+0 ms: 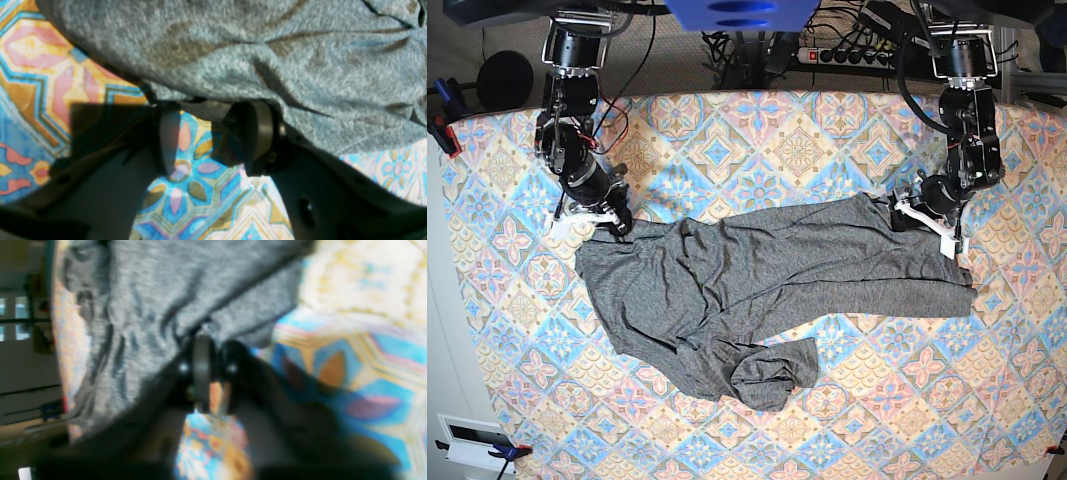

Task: Layout the t-shirt on the table in an organized manner, then fold the t-shirt properly
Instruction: 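Pull the shirt edge with both grippers away from the hem, releasing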

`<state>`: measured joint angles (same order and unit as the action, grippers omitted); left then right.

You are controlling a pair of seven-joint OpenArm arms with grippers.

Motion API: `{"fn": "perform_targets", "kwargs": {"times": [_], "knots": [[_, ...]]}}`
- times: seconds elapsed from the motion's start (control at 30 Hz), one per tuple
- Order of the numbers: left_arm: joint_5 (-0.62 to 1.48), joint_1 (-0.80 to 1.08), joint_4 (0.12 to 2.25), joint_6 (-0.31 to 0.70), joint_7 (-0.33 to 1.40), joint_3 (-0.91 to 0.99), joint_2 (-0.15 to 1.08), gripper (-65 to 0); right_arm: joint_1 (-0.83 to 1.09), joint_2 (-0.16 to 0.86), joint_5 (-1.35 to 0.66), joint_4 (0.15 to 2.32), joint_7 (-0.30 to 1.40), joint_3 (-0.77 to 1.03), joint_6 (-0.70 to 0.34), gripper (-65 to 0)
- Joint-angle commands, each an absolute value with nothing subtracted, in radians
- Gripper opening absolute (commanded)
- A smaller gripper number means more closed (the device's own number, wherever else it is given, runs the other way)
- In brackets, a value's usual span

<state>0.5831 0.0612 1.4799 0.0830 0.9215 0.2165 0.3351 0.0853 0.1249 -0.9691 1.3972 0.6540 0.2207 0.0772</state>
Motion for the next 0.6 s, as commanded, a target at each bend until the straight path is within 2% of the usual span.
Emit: {"fn": "perform_targets", "kwargs": {"times": [0.0, 0.03, 0.1, 0.27, 0.47, 0.57], "knots": [[0.587, 0.062, 1.484, 0.082, 0.934, 0.239, 0.343, -35.3, 0.084, 0.131, -0.958, 1.431, 0.677, 0.22, 0.085, -64.9], [0.585, 0.062, 1.484, 0.082, 0.934, 0.254, 0.343, -35.3, 0.084, 0.133, -0.958, 1.469, 0.677, 0.22, 0.085, -63.1], [0.585, 0.062, 1.484, 0.082, 0.934, 0.269, 0.343, -35.3, 0.124, 0.14, -0.957, 1.538, 0.677, 0.22, 0.085, -64.9], [0.532, 0.059, 1.484, 0.082, 0.934, 0.271, 0.343, -35.3, 0.271, 0.151, -0.955, 1.741, 0.687, 0.223, 0.085, -65.0], [0.503, 0.058, 1.484, 0.082, 0.934, 0.271, 0.343, -35.3, 0.297, 0.229, -0.958, 1.928, 0.809, 0.228, 0.085, -65.0], [0.503, 0.058, 1.484, 0.082, 0.934, 0.271, 0.343, -35.3, 0.297, 0.234, -0.958, 1.982, 0.885, 0.222, 0.085, -65.0]]}}
